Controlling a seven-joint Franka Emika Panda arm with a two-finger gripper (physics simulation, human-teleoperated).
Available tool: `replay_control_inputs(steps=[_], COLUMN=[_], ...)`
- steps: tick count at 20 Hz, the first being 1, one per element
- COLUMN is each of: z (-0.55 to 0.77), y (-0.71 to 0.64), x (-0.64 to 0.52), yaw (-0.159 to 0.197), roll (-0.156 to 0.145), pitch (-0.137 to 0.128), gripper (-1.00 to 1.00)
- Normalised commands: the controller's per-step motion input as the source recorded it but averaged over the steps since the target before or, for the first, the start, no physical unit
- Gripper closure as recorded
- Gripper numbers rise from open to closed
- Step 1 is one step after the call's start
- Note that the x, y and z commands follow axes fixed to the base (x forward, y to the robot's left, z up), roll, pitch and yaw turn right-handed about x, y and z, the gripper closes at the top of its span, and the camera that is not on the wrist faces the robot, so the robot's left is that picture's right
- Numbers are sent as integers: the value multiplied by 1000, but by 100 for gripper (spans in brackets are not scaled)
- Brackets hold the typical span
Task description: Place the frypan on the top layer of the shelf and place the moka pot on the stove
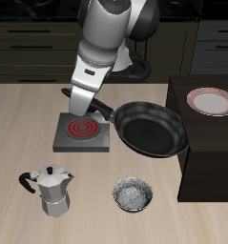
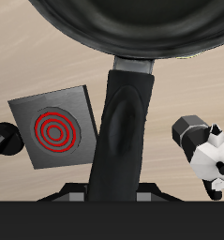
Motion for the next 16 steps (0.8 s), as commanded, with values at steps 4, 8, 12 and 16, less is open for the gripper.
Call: replay_control_inputs(steps=[4, 8, 12, 16], z=[-58, -66, -88, -208], y=[238, 51, 24, 72], x=[63, 55, 102, 69], yaw=[24, 21, 7, 14], roll=[28, 18, 0, 13], pitch=[-2, 6, 19, 24], gripper=[100, 100, 100, 100])
